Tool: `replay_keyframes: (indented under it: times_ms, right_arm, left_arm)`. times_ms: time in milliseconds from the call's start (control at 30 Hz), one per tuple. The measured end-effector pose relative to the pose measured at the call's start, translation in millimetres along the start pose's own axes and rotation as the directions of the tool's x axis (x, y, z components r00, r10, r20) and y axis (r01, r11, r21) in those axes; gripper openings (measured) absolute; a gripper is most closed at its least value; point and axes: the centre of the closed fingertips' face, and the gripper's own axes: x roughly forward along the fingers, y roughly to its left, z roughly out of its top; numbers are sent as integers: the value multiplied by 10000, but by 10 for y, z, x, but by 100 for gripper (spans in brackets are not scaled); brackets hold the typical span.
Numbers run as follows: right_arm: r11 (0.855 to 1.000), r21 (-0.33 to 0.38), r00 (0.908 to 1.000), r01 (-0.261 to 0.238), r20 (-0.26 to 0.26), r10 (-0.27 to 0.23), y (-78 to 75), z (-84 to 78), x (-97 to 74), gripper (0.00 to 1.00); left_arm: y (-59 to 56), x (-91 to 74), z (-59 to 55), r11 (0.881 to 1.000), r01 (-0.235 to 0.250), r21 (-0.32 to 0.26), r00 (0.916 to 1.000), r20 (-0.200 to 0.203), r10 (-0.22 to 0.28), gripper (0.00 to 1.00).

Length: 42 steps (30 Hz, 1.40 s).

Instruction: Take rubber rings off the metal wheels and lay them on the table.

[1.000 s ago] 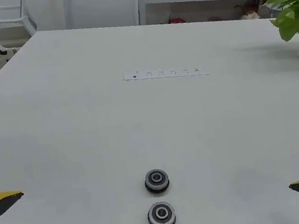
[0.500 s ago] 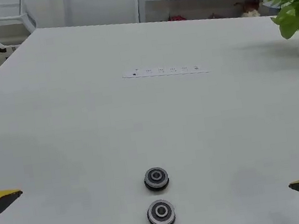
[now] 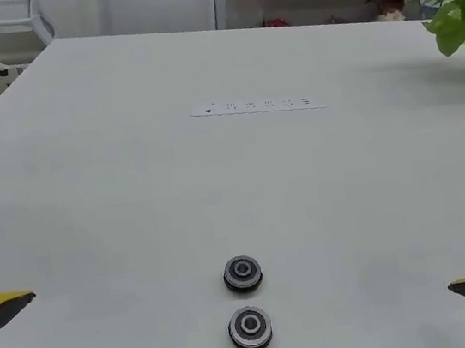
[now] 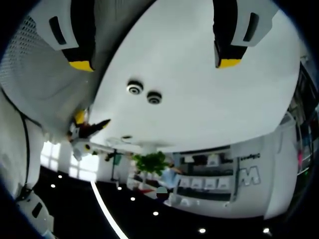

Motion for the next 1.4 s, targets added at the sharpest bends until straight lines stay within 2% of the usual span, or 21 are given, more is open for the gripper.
replay_keyframes:
  times_ms: [867, 1400]
  right_arm:
    - [10000, -16, 9999, -35, 99, 35, -7, 32, -12, 95]
    - [9996, -263, 9998, -70, 175, 75, -29, 160, -31, 94]
  left_arm:
    - [8, 6, 24, 9999, -44, 103, 10000, 42, 43, 100]
    - [7, 45, 107, 9996, 92, 274, 9998, 164, -96, 100]
